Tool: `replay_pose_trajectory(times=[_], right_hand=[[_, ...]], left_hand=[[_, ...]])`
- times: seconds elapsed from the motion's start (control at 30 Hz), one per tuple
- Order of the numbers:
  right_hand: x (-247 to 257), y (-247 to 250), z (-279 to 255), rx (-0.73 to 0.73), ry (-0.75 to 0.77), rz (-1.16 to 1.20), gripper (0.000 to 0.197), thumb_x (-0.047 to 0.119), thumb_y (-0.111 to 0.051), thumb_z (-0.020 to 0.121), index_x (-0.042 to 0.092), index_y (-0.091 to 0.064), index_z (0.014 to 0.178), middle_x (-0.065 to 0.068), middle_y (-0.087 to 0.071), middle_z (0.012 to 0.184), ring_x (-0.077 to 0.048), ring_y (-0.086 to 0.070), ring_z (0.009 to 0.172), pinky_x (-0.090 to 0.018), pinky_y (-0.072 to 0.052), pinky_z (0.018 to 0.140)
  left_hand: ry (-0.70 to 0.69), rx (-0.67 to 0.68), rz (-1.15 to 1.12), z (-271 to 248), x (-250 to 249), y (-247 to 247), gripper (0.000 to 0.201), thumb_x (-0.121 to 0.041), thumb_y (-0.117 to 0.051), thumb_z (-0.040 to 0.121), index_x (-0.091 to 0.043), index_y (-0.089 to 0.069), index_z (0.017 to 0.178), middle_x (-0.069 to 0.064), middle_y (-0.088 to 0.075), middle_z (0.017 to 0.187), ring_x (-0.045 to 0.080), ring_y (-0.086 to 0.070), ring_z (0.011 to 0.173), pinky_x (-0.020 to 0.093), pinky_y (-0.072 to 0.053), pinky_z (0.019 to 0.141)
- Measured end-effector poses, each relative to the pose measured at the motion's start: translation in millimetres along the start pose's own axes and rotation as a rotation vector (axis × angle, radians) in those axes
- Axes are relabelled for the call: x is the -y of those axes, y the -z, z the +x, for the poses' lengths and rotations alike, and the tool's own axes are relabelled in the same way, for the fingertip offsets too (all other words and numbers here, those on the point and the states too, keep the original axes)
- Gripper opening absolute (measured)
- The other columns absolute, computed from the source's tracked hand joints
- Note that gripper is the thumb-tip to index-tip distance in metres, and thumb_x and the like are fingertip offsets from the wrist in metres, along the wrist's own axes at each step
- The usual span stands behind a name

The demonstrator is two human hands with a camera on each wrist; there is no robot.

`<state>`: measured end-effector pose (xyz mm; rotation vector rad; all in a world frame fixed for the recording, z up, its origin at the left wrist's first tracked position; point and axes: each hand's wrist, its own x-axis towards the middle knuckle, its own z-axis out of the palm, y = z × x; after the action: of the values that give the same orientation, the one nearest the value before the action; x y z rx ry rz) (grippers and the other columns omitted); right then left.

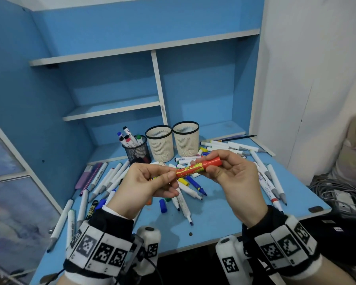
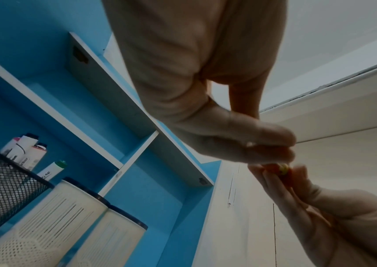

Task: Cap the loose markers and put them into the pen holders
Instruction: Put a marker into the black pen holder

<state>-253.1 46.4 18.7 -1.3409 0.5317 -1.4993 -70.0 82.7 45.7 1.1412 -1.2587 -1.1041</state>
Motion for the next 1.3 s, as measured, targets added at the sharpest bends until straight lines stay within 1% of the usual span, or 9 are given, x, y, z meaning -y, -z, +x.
replay_pose_trajectory(times=[0.2, 0.37, 0.5, 0.6, 0.8, 0.87, 0.97, 1.13, 1.3], right_hand=[[7, 4, 6, 0.092, 0.0, 0.038, 0.015, 0.0, -0.063, 0.07, 0.002, -0.062, 0.085, -0.012, -0.073, 0.087, -0.029, -0.07, 0.091, -0.031, -0.057, 0.08], [7, 6, 11, 0.051, 0.006, 0.061, 0.018, 0.002, -0.067, 0.066, 0.012, -0.069, 0.081, -0.006, -0.074, 0.087, -0.02, -0.071, 0.085, -0.023, -0.055, 0.076], [2, 7, 13, 0.055, -0.037, -0.027, 0.027, -0.011, -0.068, 0.071, 0.011, -0.068, 0.088, -0.004, -0.075, 0.088, -0.019, -0.071, 0.087, -0.023, -0.055, 0.079], [0, 7, 14, 0.171, -0.131, -0.142, 0.027, -0.011, -0.066, 0.077, 0.012, -0.07, 0.091, -0.01, -0.074, 0.091, -0.025, -0.071, 0.087, -0.027, -0.056, 0.078], [-22, 2, 24, 0.415, -0.427, -0.532, 0.016, 0.0, -0.061, 0.086, 0.015, -0.068, 0.087, -0.019, -0.07, 0.082, -0.019, -0.063, 0.069, -0.025, -0.053, 0.064], [-34, -1, 29, 0.587, -0.438, -0.808, 0.014, 0.007, -0.061, 0.087, 0.017, -0.069, 0.092, -0.012, -0.067, 0.08, -0.015, -0.06, 0.069, -0.022, -0.05, 0.065], [-46, -8, 32, 0.822, -0.41, -1.14, 0.022, 0.014, -0.057, 0.089, 0.017, -0.07, 0.107, -0.005, -0.067, 0.1, -0.012, -0.056, 0.084, -0.019, -0.042, 0.072], [-57, -22, 31, 1.014, -0.451, -1.28, 0.026, 0.013, -0.054, 0.091, 0.012, -0.067, 0.113, -0.004, -0.065, 0.116, -0.017, -0.059, 0.1, -0.022, -0.04, 0.077], [-63, -31, 34, 1.097, -0.412, -1.424, 0.017, 0.009, -0.061, 0.085, -0.002, -0.068, 0.096, -0.017, -0.069, 0.101, -0.03, -0.065, 0.094, -0.04, -0.054, 0.085]], left_hand=[[0.016, 0.025, 0.011, 2, -4, 5, 0.023, -0.015, -0.067, 0.067, -0.005, -0.072, 0.087, 0.016, -0.067, 0.066, 0.02, -0.068, 0.06, 0.02, -0.054, 0.053], [-0.145, -0.132, 0.151, 7, -23, 15, 0.021, -0.013, -0.074, 0.065, -0.006, -0.07, 0.084, 0.007, -0.071, 0.066, 0.01, -0.065, 0.057, 0.013, -0.05, 0.053], [-0.23, -0.226, 0.055, 16, -38, 35, 0.024, -0.012, -0.072, 0.059, -0.004, -0.066, 0.082, 0.005, -0.072, 0.067, 0.012, -0.069, 0.062, 0.019, -0.057, 0.065], [-0.317, -0.273, 0.08, 23, -49, 52, 0.022, -0.012, -0.072, 0.062, -0.007, -0.067, 0.083, 0.002, -0.073, 0.068, 0.011, -0.069, 0.064, 0.019, -0.057, 0.068], [-0.456, -0.487, 0.274, 59, -69, 108, 0.015, -0.004, -0.073, 0.076, -0.014, -0.066, 0.084, -0.011, -0.07, 0.062, 0.002, -0.066, 0.059, 0.015, -0.054, 0.065], [-0.459, -0.592, 0.389, 77, -70, 126, 0.014, -0.007, -0.075, 0.077, -0.015, -0.068, 0.085, -0.01, -0.069, 0.063, 0.002, -0.064, 0.059, 0.013, -0.05, 0.063], [-0.419, -0.671, 0.545, 101, -67, 146, 0.018, -0.013, -0.077, 0.075, -0.014, -0.07, 0.092, 0.0, -0.066, 0.077, 0.006, -0.06, 0.065, 0.014, -0.048, 0.065], [-0.372, -0.699, 0.72, 123, -56, 151, 0.015, -0.012, -0.076, 0.076, -0.011, -0.072, 0.09, 0.006, -0.067, 0.081, 0.015, -0.06, 0.074, 0.026, -0.05, 0.078], [-0.36, -0.689, 0.741, 134, -44, 146, 0.013, -0.011, -0.074, 0.078, -0.01, -0.071, 0.091, 0.003, -0.066, 0.081, 0.014, -0.059, 0.073, 0.024, -0.048, 0.073]])
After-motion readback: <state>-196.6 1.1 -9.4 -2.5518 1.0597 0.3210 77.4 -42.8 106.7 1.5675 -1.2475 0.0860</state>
